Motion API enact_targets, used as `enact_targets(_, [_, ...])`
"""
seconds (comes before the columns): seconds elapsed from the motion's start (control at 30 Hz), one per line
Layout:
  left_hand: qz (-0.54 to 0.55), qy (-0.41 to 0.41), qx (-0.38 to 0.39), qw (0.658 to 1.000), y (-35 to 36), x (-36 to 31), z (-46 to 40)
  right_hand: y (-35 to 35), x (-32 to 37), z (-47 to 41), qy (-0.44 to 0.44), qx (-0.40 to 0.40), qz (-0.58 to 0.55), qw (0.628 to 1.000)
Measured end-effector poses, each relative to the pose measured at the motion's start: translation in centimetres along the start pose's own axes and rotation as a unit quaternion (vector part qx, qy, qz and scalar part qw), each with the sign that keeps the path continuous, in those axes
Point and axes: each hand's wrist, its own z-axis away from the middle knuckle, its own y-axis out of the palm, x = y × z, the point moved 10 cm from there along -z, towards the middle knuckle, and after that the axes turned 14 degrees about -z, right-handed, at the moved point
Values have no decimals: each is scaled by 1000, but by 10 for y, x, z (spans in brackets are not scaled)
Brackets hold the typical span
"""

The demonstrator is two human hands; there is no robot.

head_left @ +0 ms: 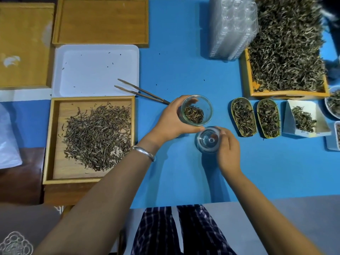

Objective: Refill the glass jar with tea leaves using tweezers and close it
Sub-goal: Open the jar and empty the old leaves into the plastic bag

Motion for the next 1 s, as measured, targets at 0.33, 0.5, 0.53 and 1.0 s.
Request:
enact_targets(0.33, [25,7,42,999,5,-8,7,6,48,0,-146,105,154,972])
enact_targets(0.5, [17,23,37,999,-2,-19,12,55,71,4,-192,252,196,928])
enact_targets(0.53, [18,21,31,999,-5,-20,15,64,74,4,-192,266,197,924])
enact_targets(1.0, [48,-40,-56,996,-52,16,74,128,67,27,-187,329,112,919])
